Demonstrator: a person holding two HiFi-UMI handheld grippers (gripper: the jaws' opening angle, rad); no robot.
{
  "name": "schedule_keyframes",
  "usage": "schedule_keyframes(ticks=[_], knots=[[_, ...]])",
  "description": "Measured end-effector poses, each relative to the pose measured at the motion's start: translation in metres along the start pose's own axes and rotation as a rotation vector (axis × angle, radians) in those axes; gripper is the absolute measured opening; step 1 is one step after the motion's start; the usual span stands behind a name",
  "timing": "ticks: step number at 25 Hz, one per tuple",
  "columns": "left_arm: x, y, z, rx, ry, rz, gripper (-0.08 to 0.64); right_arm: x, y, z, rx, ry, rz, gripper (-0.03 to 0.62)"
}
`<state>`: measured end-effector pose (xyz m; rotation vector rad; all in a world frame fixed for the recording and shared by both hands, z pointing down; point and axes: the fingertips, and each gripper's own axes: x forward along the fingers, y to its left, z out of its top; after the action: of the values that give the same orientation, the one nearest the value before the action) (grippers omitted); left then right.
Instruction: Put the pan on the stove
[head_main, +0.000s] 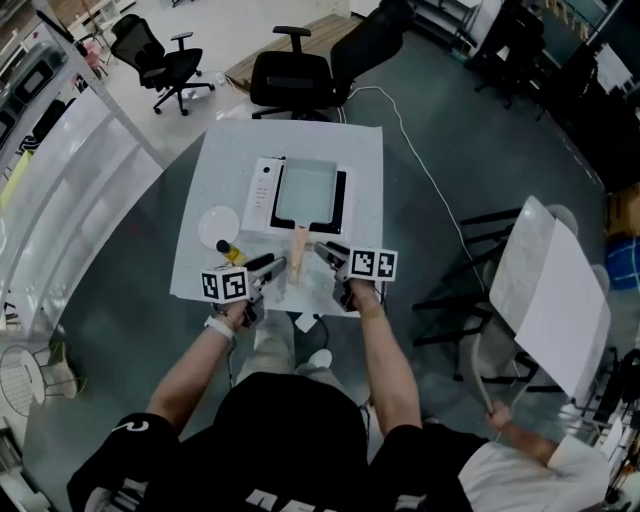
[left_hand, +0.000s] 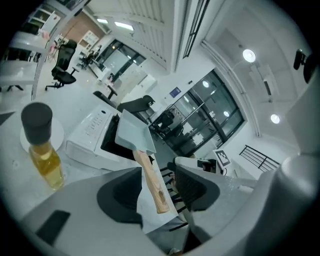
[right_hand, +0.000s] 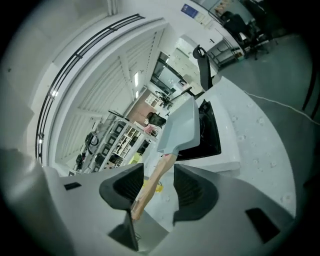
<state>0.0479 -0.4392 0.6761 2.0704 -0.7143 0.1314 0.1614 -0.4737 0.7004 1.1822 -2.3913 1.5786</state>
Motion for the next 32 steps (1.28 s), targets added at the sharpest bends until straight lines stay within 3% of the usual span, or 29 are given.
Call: schedule_keyframes(ticks=[5, 10, 15, 25, 32], knots=[[-0.022, -0.008, 0.02, 0.121, -0.072, 0.096, 0.132, -0.027, 0.023, 0.008, -0.178, -0.041, -0.071, 0.118], [-0.04, -0.038, 0.04, 0.229, -0.142, 0.135, 0.056, -0.054, 0.046, 0.017, -0.334, -0.098, -0.146, 0.054], [-0.052, -0.067, 0.053, 0.317, -0.203, 0.171, 0.007, -0.082, 0.062, 0.027, -0.431, -0.167, -0.204, 0.019], [-0.078, -0.113, 0.078, 0.292, -0.307, 0.193, 0.0, -0.119, 0.114, 0.041, -0.485, -0.261, -0.206, -0.003], [-0.095, -0.136, 0.075, 0.309, -0.341, 0.221, -0.001, -0.139, 0.132, 0.039, -0.612, -0.27, -0.273, -0.003]])
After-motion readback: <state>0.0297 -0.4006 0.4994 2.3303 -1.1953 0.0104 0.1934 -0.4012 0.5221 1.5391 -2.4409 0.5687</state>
